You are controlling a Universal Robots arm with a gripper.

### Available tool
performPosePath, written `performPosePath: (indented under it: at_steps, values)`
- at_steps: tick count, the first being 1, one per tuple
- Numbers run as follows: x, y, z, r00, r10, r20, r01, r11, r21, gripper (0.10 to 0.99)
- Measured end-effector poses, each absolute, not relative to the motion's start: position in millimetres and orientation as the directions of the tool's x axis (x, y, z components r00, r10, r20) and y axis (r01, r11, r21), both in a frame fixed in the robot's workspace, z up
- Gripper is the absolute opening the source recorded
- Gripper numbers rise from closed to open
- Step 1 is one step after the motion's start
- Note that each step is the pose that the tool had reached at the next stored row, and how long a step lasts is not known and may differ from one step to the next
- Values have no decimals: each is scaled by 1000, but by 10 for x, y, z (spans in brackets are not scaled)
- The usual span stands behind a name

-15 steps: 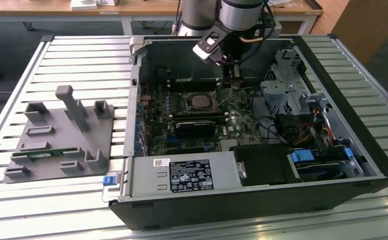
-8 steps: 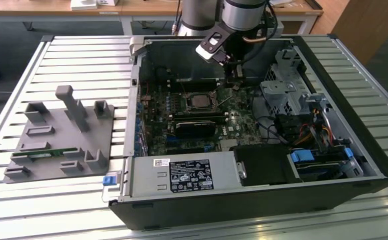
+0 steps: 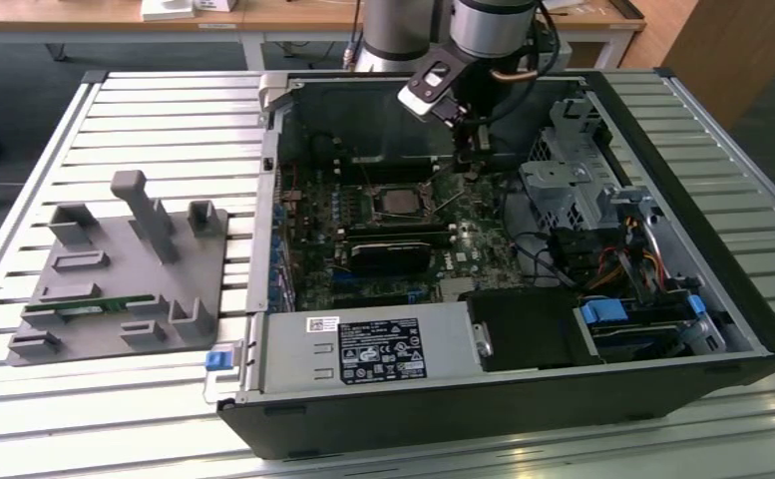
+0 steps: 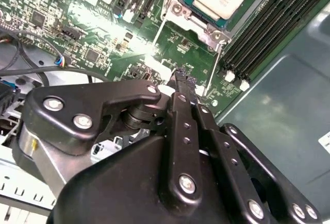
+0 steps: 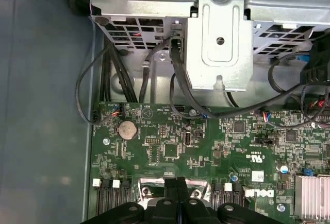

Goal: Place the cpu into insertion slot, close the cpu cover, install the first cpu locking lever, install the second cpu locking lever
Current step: 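Close the cpu cover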

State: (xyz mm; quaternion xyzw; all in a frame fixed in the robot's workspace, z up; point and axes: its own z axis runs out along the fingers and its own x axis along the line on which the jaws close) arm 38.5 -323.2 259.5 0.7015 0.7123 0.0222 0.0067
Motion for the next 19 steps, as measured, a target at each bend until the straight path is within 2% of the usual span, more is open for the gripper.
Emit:
performPosePath:
  at_steps: [19]
  values:
    - [597,-3197,2572,-16,1000,22,999,15,32,106]
